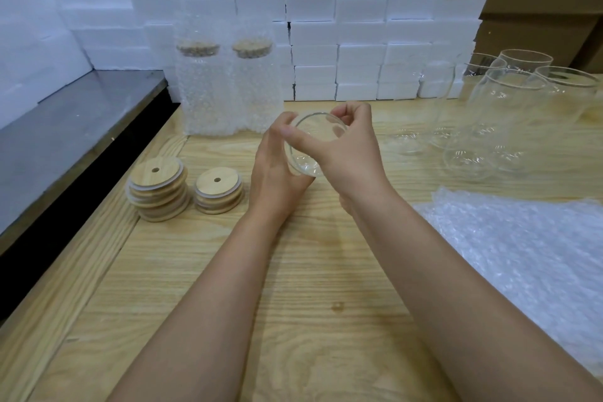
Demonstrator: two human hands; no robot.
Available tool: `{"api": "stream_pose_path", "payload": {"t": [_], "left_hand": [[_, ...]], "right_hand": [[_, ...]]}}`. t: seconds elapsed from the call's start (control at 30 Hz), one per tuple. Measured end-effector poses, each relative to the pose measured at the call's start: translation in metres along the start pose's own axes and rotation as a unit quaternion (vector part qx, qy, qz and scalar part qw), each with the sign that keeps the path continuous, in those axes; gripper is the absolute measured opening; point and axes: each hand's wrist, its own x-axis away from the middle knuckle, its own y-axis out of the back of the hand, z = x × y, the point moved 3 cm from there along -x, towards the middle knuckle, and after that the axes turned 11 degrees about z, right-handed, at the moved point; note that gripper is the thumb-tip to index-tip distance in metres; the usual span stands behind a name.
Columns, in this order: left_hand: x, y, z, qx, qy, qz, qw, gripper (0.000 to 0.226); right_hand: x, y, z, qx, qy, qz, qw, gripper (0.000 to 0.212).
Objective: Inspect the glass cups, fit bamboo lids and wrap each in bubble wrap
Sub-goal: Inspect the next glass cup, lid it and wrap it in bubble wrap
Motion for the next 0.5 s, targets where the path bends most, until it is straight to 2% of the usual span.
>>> {"api": "stream_pose_path", "payload": {"t": [0.13, 0.27, 0.37, 0.5], "left_hand": [[0.001, 0.001, -0.001, -0.007, 0.004, 0.002, 1.000, 0.080], [0.001, 0.003, -0.003, 0.016, 0.023, -0.012, 1.000, 0.085], [0.000, 0.003, -0.002, 0.022, 0.035, -0.013, 0.999, 0.092], [-0.003, 0.002, 0.002, 0.031, 0.033, -0.020, 0.999, 0.089]], "right_hand": [[0.000, 0.002, 0.006, 0.091, 0.027, 0.079, 0.992, 0.078], [-0.002, 0.009, 0.010, 0.135, 0.032, 0.164, 0.977, 0.083], [-0.006, 0.015, 0.010, 0.106, 0.023, 0.210, 0.972, 0.082], [-0.009, 0.026, 0.008, 0.034, 0.019, 0.256, 0.966, 0.071]]}}
